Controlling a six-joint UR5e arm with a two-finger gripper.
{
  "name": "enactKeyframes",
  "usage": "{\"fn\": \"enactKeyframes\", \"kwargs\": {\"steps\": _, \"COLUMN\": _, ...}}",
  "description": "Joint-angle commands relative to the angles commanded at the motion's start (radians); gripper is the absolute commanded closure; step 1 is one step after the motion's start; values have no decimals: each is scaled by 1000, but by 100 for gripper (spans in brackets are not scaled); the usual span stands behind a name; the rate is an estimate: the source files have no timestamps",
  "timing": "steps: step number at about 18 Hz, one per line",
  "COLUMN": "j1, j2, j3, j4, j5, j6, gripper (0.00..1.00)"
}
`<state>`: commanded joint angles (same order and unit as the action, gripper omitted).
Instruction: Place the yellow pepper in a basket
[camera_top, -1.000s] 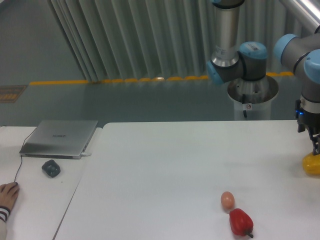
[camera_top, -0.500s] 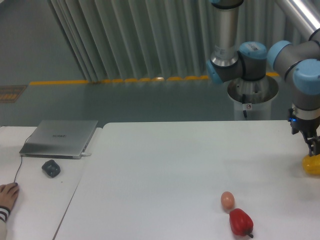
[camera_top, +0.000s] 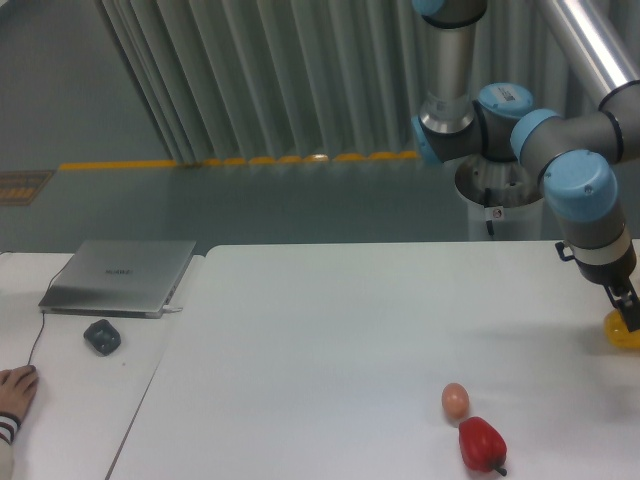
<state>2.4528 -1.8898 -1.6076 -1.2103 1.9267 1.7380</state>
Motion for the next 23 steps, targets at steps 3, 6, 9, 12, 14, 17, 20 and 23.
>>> {"fn": "enactKeyframes", "kwargs": {"steps": 3, "j1": 2, "j2": -5, "j3": -6, "j4": 0, "j5": 3, "j6": 6, "gripper": 0}}
{"fn": "enactKeyframes", "kwargs": {"steps": 6, "j1": 5, "j2": -11, "j3": -43, "j4": 0, "j5": 20, "j6": 6, "gripper": 0}}
{"fn": "enactKeyframes", "kwargs": {"steps": 9, "j1": 26, "j2": -6, "j3": -71, "j4": -5, "j5": 37, "j6": 9, "gripper": 0}}
{"fn": "enactKeyframes", "kwargs": {"steps": 12, "j1": 29, "j2": -6, "j3": -89, "j4": -5, "j5": 37, "j6": 8, "gripper": 0}}
{"fn": "enactKeyframes", "kwargs": {"steps": 14, "j1": 29, "j2": -6, "j3": -91, "j4": -3, "j5": 35, "j6": 6, "gripper": 0}}
{"fn": "enactKeyframes", "kwargs": {"steps": 17, "j1": 29, "j2": -12, "j3": -91, "j4": 0, "j5": 38, "j6": 6, "gripper": 0}}
{"fn": "enactKeyframes", "kwargs": {"steps": 20, "j1": 29, "j2": -20, "j3": -94, "j4": 3, "j5": 49, "j6": 5, "gripper": 0}}
{"fn": "enactKeyframes", "kwargs": {"steps": 23, "j1": 29, "j2": -26, "j3": -97, "j4": 9, "j5": 54, "j6": 3, "gripper": 0}}
